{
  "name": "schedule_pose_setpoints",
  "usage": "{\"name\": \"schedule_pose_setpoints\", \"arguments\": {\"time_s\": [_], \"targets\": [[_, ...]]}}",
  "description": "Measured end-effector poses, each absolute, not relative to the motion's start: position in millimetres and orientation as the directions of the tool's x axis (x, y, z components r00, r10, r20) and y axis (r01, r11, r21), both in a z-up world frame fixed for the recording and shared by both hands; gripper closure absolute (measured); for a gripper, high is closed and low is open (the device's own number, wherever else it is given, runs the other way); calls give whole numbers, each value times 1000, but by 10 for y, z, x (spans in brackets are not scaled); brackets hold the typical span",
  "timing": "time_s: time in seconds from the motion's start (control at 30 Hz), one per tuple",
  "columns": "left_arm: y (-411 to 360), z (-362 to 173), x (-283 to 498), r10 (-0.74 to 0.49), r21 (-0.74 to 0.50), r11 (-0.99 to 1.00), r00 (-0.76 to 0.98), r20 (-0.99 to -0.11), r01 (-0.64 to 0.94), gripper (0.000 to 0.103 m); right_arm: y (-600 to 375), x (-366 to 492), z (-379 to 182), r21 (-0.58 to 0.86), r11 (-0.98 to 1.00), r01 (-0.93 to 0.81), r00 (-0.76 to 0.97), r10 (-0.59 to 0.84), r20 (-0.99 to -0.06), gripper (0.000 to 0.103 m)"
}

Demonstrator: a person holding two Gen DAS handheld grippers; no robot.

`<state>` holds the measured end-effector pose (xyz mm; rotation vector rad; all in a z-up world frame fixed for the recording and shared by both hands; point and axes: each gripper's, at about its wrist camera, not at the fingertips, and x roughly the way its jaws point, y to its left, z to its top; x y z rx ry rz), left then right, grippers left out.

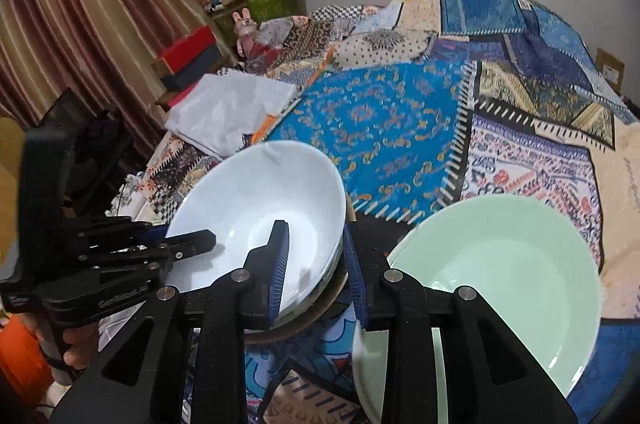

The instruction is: Organize plates and bowls

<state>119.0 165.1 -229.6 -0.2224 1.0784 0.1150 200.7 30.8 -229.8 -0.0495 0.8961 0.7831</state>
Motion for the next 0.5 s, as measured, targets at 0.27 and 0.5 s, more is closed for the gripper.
{"name": "schedule_pose_setpoints", "arguments": {"time_s": [0.27,0.5], "targets": [[1569,-2254,1229,11,-70,983,435,-901,-170,81,245,2014,-2350,289,735,-613,364,587,-723,77],[1545,-2189,1270,0,-63,986,380,-925,-153,74,155,2015,-2364,308,737,-602,357,593,-722,77]]}}
